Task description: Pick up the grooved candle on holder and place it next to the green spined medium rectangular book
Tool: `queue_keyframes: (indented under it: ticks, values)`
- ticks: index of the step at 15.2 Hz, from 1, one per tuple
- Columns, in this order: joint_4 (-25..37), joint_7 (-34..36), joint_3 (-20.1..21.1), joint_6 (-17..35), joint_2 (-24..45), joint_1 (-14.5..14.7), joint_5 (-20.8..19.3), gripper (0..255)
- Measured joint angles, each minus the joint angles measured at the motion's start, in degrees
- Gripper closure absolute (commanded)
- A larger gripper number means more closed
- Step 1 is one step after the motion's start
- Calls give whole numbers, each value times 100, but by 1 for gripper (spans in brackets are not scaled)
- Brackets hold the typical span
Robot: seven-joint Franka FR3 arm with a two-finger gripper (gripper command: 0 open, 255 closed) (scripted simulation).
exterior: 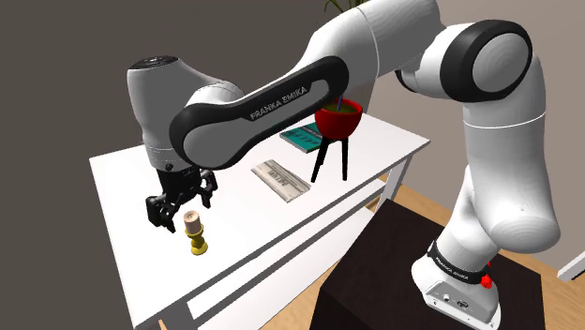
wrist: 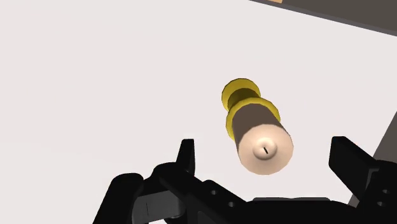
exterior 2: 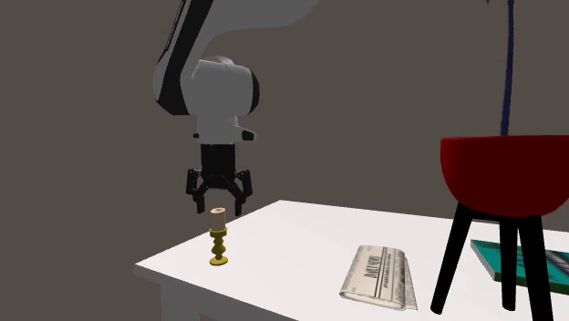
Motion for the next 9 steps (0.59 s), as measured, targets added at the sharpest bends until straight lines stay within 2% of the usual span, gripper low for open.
queue_keyframes:
  ticks: [8, 9]
  values:
    - [-71, 31, -25, 161, 95, 17, -48, 0]
    - [-71, 31, -25, 161, 95, 17, -48, 255]
